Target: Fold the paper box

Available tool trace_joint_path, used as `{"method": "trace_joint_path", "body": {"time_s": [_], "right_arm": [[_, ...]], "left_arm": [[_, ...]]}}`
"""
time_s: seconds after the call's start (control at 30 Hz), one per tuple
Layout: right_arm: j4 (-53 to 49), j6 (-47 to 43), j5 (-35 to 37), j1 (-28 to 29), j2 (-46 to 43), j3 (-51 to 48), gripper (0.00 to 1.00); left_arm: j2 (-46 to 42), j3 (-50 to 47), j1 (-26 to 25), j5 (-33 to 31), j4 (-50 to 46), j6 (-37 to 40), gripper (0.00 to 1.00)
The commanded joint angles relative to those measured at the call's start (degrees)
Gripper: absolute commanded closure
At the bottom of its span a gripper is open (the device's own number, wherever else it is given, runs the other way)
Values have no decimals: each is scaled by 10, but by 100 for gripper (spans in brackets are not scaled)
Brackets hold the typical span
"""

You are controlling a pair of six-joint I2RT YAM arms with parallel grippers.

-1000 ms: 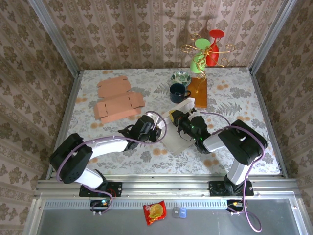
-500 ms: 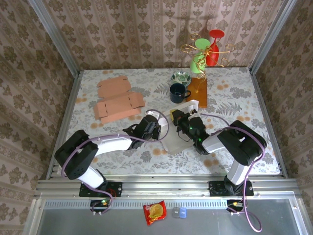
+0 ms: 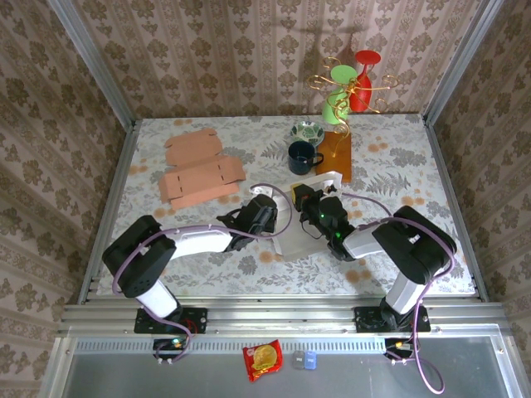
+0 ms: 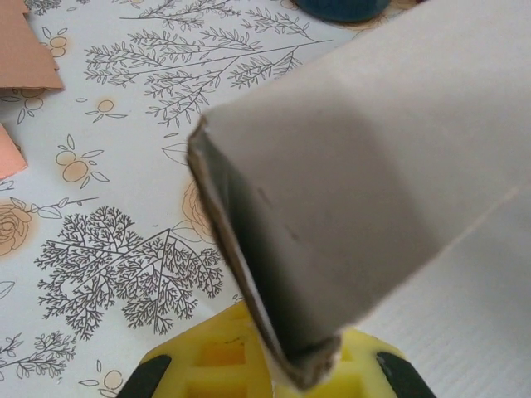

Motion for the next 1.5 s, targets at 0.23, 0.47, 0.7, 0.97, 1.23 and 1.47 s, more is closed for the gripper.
{"method": "trace_joint_path", "body": {"time_s": [0.23, 0.47, 0.7, 0.97, 1.23, 1.47], "right_arm": [[-117, -2, -23, 22, -54, -9, 91], [-237, -53, -18, 3, -149, -12, 53], [-436, -144, -59, -63, -314, 15, 33], [-680, -314, -191, -236, -401, 104, 33], [-796, -549, -338, -310, -339, 201, 39], [-769, -632, -401, -314, -301, 204, 59]], "left_arm": [[18, 49, -22, -76, -72, -58, 100], [22, 63, -22, -81, -104, -43, 100], [9, 66, -17, -89, -122, -13, 100], [-35, 71, 34, -6, -153, 53, 100], [-90, 64, 134, 192, -184, 153, 100], [-111, 63, 245, 395, -204, 212, 100]]}}
